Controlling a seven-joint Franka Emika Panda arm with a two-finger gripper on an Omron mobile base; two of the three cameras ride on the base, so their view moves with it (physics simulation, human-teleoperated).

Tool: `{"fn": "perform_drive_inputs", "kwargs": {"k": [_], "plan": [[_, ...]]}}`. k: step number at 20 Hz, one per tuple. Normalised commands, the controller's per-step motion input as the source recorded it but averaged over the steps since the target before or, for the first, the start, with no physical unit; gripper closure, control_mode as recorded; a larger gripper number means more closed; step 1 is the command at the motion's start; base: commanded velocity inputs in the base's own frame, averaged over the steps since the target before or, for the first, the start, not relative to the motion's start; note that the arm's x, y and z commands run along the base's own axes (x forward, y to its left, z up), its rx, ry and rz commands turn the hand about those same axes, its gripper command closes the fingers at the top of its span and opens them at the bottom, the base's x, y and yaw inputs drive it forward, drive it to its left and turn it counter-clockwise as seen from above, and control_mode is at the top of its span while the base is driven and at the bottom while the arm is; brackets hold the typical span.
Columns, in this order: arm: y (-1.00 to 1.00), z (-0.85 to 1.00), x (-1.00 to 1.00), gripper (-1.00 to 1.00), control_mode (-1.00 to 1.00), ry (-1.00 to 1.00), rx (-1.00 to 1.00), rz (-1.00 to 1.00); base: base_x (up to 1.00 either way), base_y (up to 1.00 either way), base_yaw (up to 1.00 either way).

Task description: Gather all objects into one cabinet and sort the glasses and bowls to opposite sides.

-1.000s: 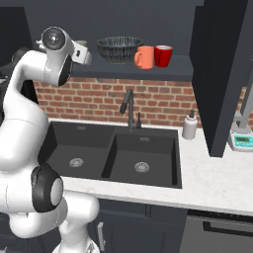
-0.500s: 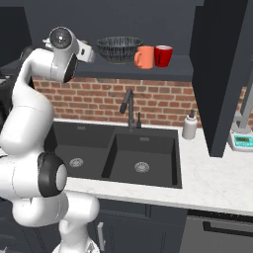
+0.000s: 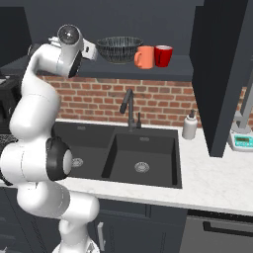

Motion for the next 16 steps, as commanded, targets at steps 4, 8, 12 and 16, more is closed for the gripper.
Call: {"fn": "perform_drive_inputs", "kwargs": {"k": [4,8,12,16], "plan": [[0.06,-0.04,0.32,-1.00,-1.00,0.04,0.00,0.05,0.00,0.00,0.00],[0.10,0.00,0.33,-1.00,-1.00,0.02,0.00,0.04,0.00,0.00,0.00],[0.10,-0.05,0.33,-1.00,-1.00,0.02,0.00,0.05,0.00,0.00,0.00],[0.12,-0.06,0.28,-1.00,-1.00,0.01,0.00,0.04,0.00,0.00,0.00]]}}
